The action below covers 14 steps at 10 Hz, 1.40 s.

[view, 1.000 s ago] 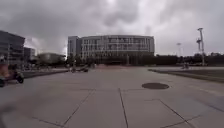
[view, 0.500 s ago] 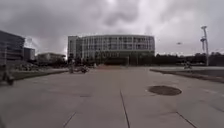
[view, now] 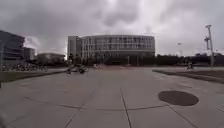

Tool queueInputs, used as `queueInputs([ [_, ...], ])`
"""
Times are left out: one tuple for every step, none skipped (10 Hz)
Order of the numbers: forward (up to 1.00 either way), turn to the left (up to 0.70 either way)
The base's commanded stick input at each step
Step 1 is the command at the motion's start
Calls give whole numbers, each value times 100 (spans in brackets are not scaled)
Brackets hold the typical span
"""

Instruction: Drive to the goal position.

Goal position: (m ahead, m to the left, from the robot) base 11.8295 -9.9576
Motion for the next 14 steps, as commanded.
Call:
queueInputs([
  [100, -2],
  [100, -1],
  [100, 0],
  [100, 6],
  [100, 7],
  [100, 7],
  [100, 4],
  [100, 4],
  [100, 3],
  [100, -1],
  [100, -2],
  [100, -2],
  [100, -2],
  [100, -2],
])
